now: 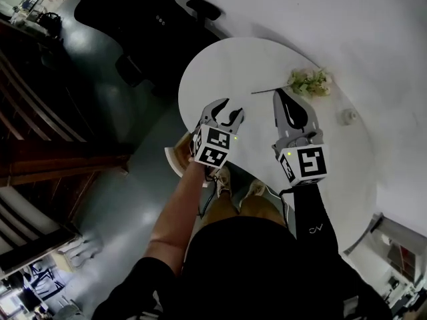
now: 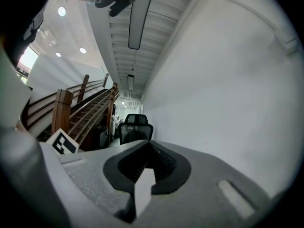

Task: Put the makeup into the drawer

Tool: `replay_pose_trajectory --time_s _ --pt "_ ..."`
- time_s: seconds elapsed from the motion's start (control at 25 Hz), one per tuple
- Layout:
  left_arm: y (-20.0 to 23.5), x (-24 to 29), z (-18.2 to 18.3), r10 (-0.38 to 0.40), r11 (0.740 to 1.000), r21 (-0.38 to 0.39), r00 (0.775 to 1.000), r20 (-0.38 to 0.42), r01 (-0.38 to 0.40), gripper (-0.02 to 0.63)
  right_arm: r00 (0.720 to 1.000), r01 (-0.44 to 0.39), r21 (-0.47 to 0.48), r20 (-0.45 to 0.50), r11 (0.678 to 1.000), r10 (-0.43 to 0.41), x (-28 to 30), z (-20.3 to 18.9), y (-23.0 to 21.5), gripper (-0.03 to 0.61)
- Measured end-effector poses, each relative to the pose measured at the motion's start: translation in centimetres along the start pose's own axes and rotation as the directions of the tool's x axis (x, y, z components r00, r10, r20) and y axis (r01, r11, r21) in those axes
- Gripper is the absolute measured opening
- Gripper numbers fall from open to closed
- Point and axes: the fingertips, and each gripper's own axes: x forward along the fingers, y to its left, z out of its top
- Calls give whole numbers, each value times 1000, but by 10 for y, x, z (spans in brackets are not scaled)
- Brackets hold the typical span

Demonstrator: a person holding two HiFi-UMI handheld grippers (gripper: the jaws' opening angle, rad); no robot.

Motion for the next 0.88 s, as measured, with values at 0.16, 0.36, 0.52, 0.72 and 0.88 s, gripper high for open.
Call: replay_pose_trajectory --time_s 0.16,0.36,0.52,0.72,0.88 --pt "-7 38 -70 -35 999 -12 981 -189 34 177 999 4 -14 -33 1000 -4 -6 -9 -6 5" --pt "-18 66 -123 -81 997 -39 943 -322 72 167 998 30 -21 -53 999 -31 -15 -18 -17 5" --pt "-22 74 -135 -97 995 -70 922 -375 76 137 994 78 18 -78 997 -76 -24 -29 -29 5" --pt "-26 76 -133 -101 994 -69 916 -388 80 31 993 82 17 -83 996 -80 -27 -32 -29 5" --pt "-25 71 -116 -91 995 -67 934 -345 73 31 994 82 17 -76 996 -81 -27 -32 -29 5"
